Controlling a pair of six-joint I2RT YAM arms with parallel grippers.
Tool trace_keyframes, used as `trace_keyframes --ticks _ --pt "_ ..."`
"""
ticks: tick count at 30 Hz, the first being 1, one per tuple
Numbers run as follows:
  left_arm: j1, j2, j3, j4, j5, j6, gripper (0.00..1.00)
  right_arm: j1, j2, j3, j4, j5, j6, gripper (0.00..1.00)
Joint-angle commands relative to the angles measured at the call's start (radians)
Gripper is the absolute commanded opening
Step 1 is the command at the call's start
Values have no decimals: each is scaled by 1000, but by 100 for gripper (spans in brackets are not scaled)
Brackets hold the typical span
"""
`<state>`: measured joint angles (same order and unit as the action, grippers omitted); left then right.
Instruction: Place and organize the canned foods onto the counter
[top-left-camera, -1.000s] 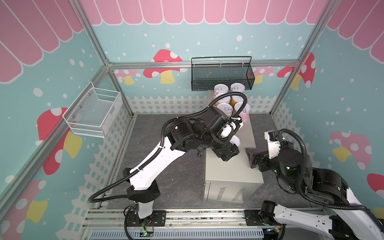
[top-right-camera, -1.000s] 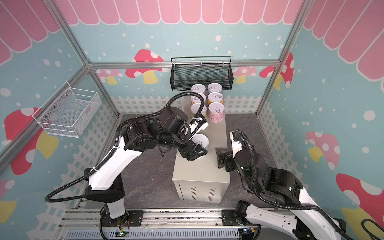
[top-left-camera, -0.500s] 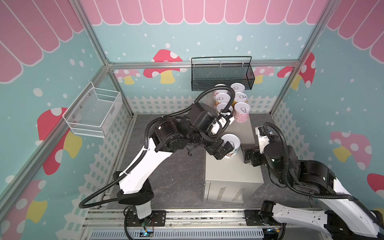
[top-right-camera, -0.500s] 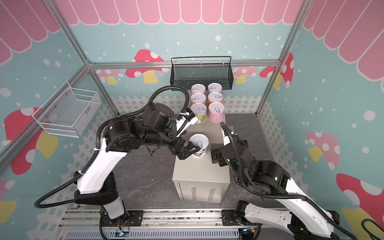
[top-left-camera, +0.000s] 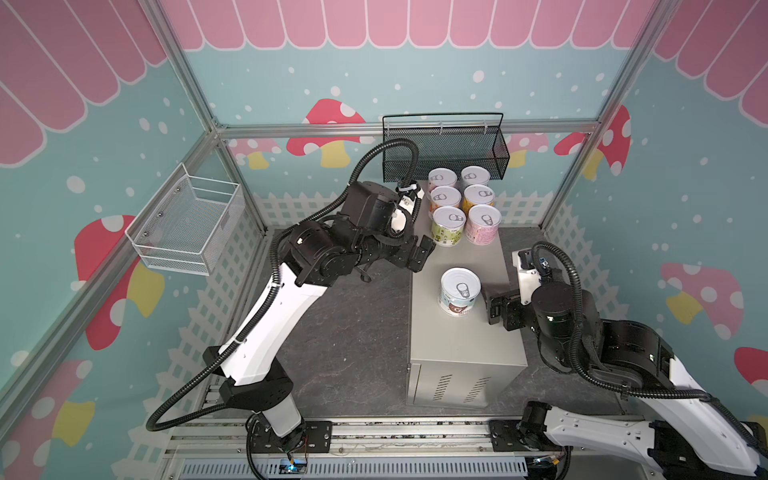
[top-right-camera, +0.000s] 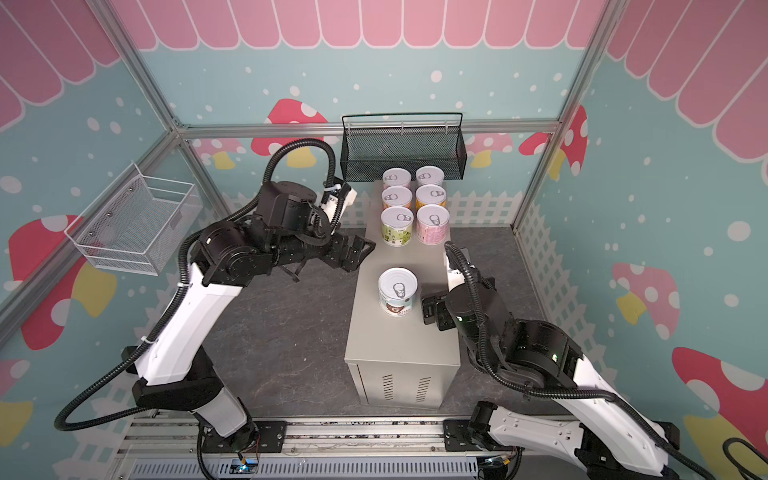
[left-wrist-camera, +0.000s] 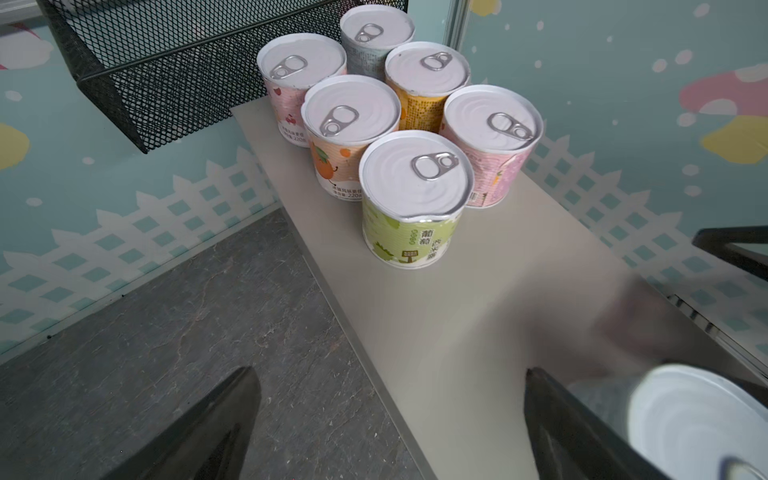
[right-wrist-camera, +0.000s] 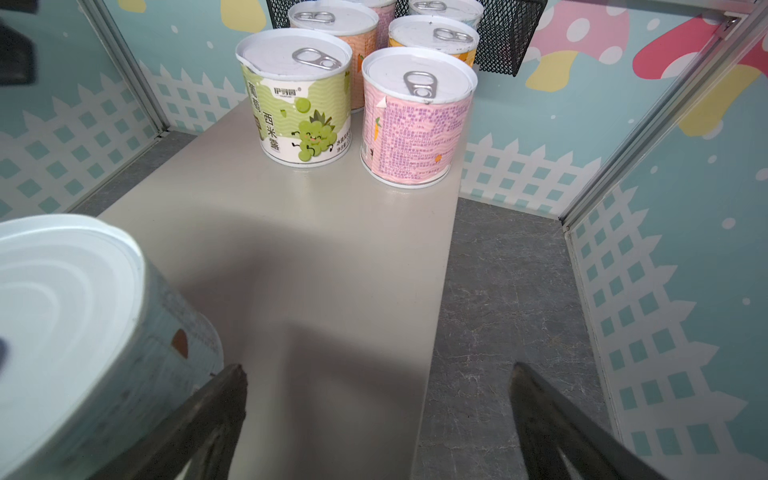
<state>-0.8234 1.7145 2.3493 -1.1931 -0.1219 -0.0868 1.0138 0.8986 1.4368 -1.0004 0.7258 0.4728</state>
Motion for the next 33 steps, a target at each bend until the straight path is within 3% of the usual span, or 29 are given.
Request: trace_keyframes --ticks 1,10,17,33 --pt "3 22 -58 118 -48 4 99 -5 -33 -19 6 6 16 99" --pt "3 30 -164 258 -27 5 99 -5 -53 -29 6 1 12 99" --pt "15 33 -111 268 -84 -20 99 -4 -57 -40 15 -3 15 99" --pt "119 186 97 228 -7 -54 99 -5 -58 -65 26 -25 25 99"
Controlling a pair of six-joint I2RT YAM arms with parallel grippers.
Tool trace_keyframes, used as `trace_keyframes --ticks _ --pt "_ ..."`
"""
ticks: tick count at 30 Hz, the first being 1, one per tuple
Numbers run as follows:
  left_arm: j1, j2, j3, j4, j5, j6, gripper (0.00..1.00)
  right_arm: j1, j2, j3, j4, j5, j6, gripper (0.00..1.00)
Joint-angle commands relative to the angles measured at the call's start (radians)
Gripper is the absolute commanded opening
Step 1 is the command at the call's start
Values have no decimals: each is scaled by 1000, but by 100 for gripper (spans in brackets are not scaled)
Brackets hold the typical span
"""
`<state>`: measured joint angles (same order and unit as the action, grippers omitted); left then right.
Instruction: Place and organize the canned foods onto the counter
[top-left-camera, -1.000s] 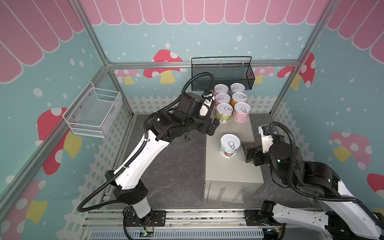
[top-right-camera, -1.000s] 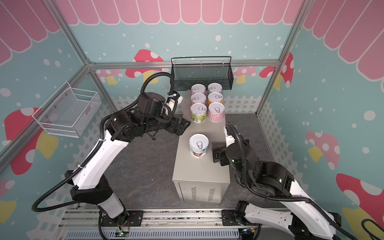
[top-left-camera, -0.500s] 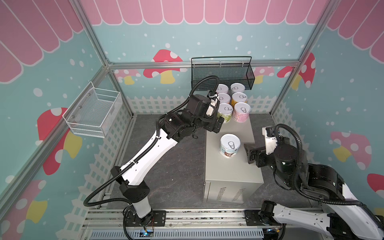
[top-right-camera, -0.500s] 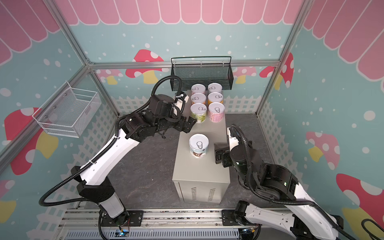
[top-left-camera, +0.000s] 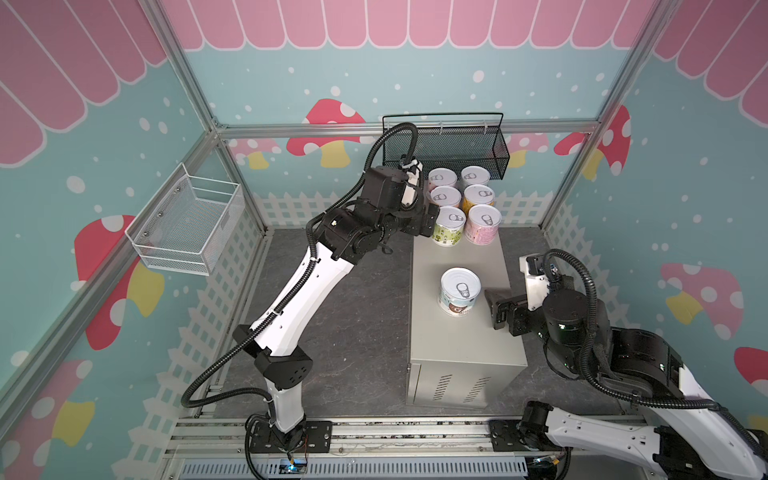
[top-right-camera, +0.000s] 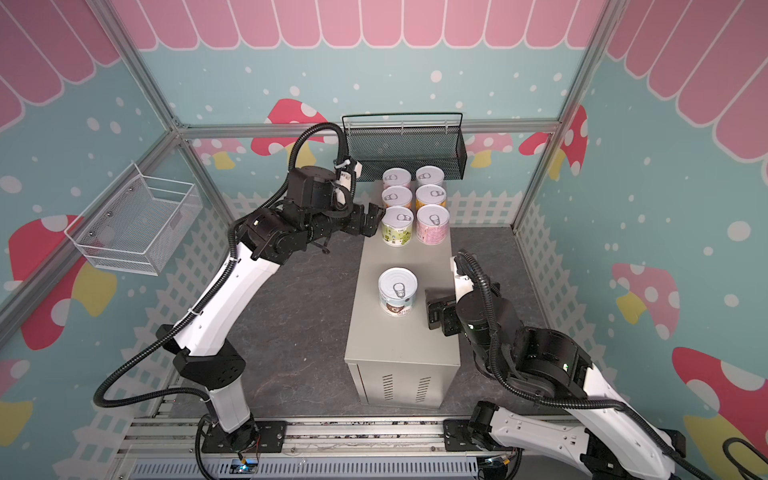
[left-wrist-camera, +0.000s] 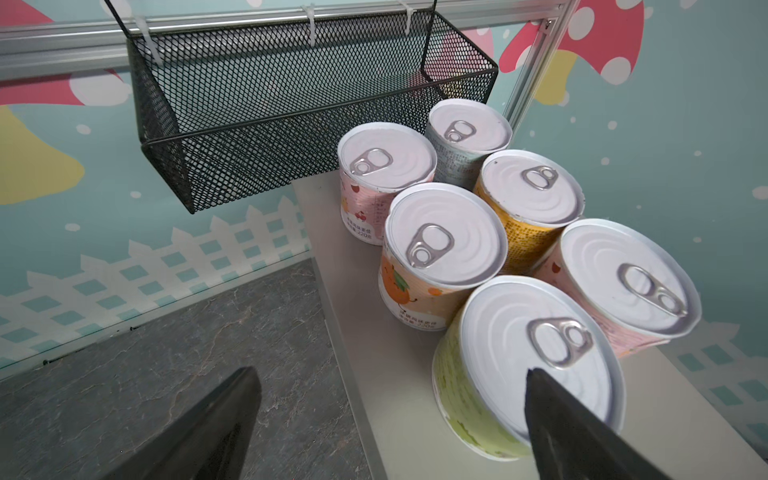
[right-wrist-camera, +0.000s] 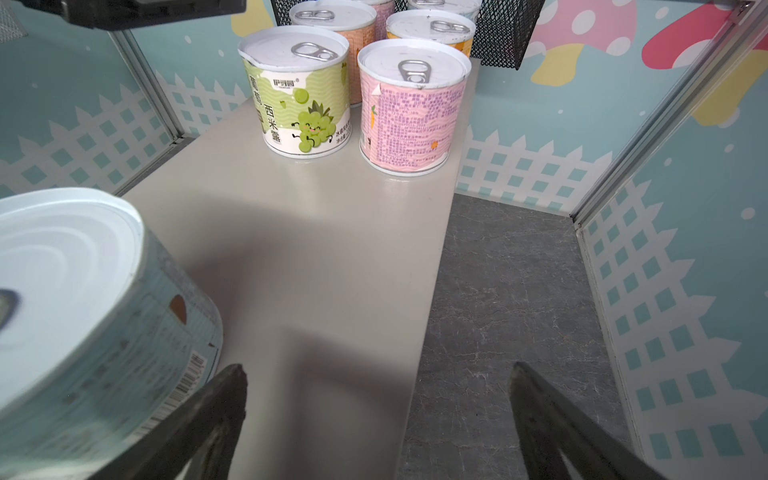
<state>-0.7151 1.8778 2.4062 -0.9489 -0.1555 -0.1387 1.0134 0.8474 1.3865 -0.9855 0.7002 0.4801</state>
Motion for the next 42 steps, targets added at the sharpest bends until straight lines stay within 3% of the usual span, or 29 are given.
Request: trace_keyframes --ticks 1,42 --pt "12 29 47 -16 30 -2 99 -4 -7 -16 13 1 19 99" --pt "23 52 56 -64 -19 11 98 -5 -15 -30 33 -11 13 100"
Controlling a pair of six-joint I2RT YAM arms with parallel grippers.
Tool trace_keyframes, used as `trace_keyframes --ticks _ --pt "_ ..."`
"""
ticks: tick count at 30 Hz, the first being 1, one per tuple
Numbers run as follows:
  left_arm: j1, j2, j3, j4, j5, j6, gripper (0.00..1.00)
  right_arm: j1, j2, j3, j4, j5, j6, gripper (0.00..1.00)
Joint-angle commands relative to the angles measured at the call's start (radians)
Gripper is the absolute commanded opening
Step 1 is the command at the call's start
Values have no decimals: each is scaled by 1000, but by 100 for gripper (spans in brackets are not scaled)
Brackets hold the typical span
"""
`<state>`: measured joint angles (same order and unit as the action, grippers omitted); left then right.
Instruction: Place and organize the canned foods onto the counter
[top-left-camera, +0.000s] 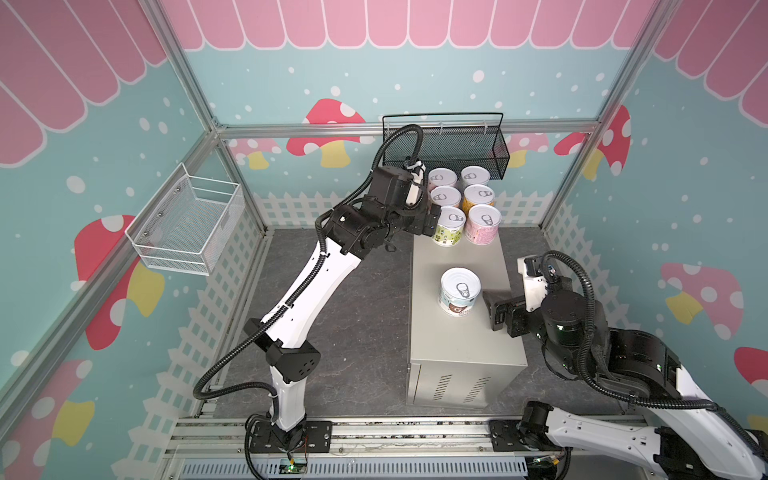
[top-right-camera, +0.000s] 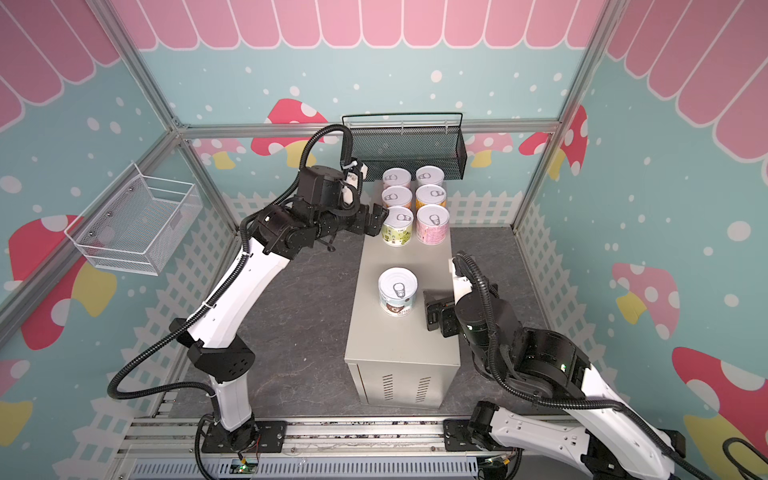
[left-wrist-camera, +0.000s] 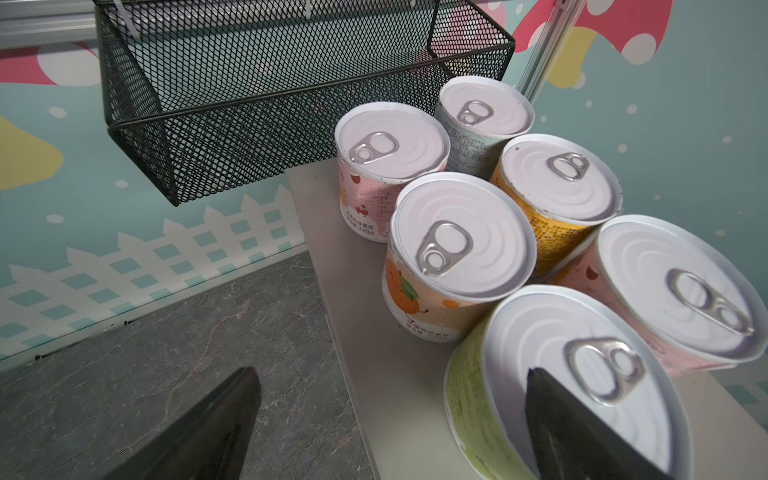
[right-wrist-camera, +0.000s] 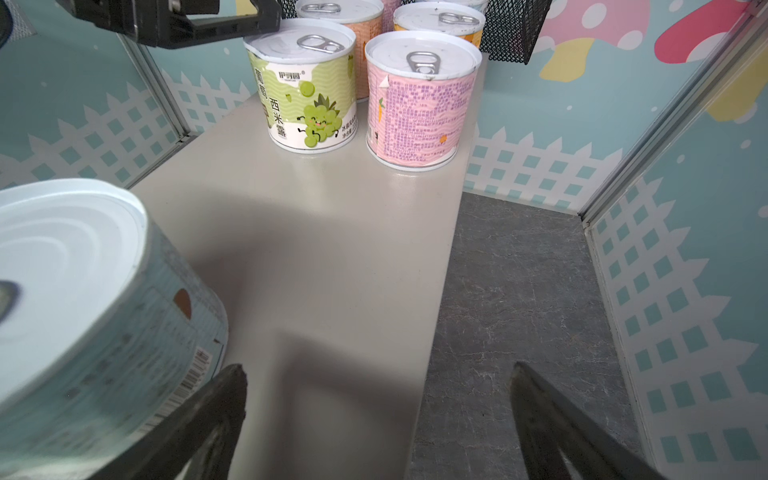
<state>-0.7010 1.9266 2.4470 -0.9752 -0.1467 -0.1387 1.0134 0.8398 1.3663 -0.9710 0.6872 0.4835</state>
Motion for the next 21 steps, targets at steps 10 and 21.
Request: trace_keyframes --ticks 10,21 --pt "14 3 17 -40 -32 14 99 -5 -11 -10 22 2 9 99" --pt "17 3 20 -44 -26 15 99 -5 -8 -10 26 -2 5 100"
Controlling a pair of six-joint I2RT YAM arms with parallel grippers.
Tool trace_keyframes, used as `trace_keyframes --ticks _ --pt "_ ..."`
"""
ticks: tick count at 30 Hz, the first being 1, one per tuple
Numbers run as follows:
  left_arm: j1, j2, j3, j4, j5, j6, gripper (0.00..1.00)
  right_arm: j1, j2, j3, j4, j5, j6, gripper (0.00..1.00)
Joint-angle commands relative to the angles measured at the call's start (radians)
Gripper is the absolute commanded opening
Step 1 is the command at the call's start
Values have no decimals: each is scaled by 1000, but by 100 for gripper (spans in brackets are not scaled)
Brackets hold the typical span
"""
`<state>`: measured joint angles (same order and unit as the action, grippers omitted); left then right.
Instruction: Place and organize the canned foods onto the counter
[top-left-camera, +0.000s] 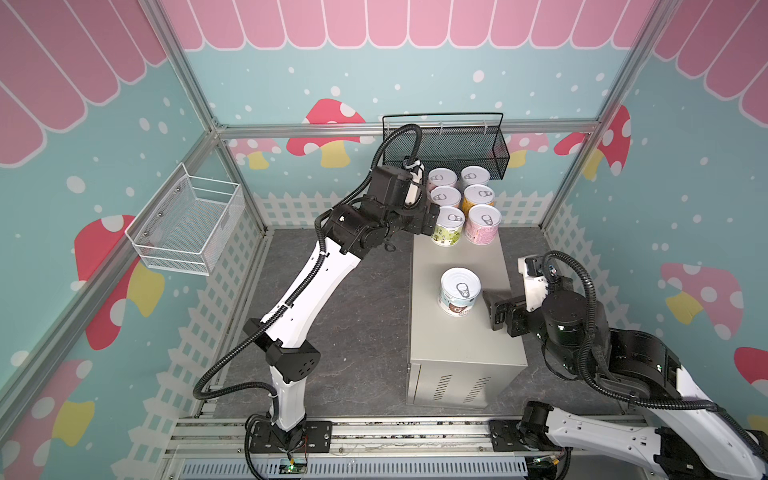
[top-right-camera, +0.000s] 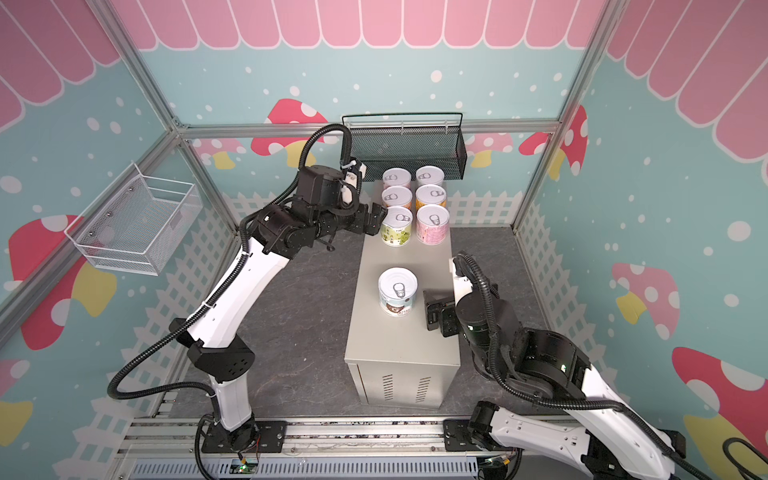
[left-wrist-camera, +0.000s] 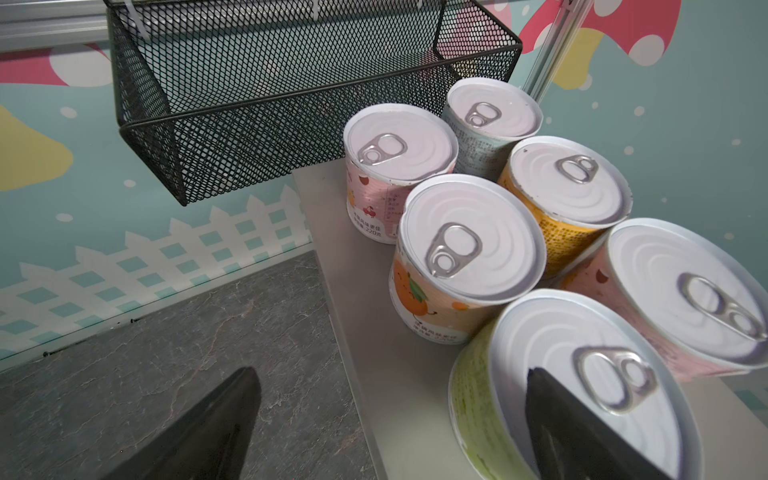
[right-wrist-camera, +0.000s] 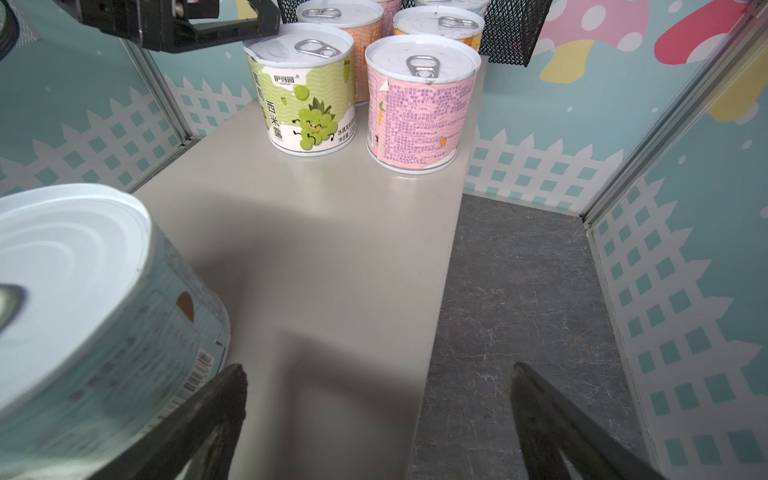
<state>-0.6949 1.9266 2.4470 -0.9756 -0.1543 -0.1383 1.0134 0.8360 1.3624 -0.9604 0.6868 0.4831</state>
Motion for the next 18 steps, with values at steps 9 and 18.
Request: trace_keyframes --ticks 9,18 --pt "10 -6 43 -26 82 26 99 -5 -9 -18 17 -1 7 99" --pt "9 -92 15 13 154 33 100 -4 -21 -27 17 -1 12 99"
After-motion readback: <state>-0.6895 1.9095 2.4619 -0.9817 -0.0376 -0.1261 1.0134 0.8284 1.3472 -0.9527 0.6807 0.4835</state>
